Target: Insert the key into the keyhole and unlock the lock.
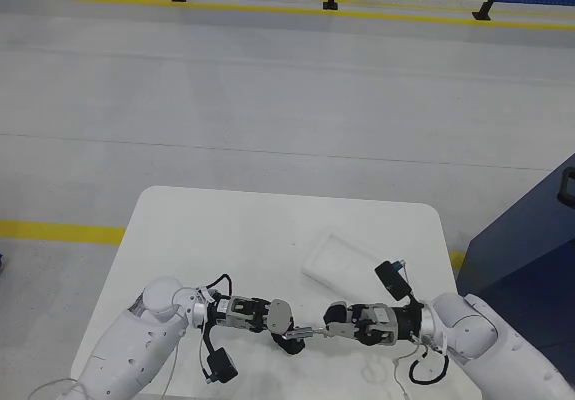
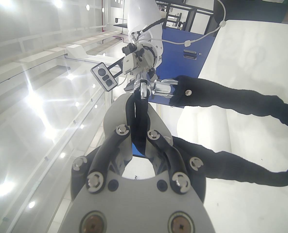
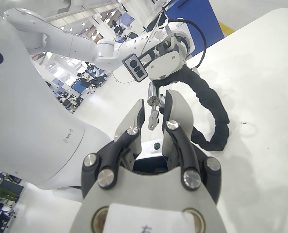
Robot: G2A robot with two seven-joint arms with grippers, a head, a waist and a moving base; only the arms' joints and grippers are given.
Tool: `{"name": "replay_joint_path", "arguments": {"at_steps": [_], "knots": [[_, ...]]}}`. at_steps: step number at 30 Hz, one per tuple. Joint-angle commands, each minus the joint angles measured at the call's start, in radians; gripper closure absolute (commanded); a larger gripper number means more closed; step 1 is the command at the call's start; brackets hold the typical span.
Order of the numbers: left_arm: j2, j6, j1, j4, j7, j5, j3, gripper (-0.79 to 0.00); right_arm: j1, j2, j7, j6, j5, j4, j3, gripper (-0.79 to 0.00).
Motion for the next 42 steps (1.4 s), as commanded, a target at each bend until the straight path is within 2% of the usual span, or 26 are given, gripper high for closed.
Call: {"name": "replay_joint_path", "arguments": {"at_steps": [1,6,10,18,26,32,34,42], "knots": [[0.0,0.0,0.0,0.0,0.0,0.0,0.0,0.0,0.004,0.005,0.052,0.0,0.072,0.011,-0.006,-0.157],[0.0,0.0,0.0,0.0,0.0,0.0,0.0,0.0,0.014,0.015,0.133,0.01,0.17,0.026,-0.007,-0.157],[0.0,0.0,0.0,0.0,0.0,0.0,0.0,0.0,0.016,0.023,0.152,0.029,0.188,0.018,-0.015,-0.151],[0.0,0.0,0.0,0.0,0.0,0.0,0.0,0.0,0.022,0.039,0.167,0.043,0.202,0.01,-0.038,-0.086],[0.0,0.0,0.0,0.0,0.0,0.0,0.0,0.0,0.035,0.052,0.17,0.047,0.203,0.018,-0.063,-0.126],[0.0,0.0,0.0,0.0,0.0,0.0,0.0,0.0,0.05,0.055,0.175,0.052,0.201,0.022,-0.081,-0.099],[0.0,0.0,0.0,0.0,0.0,0.0,0.0,0.0,0.057,0.054,0.176,0.053,0.201,0.022,-0.086,-0.062],[0.0,0.0,0.0,0.0,0.0,0.0,0.0,0.0,0.079,0.049,0.176,0.053,0.211,0.028,-0.105,-0.062]]}}
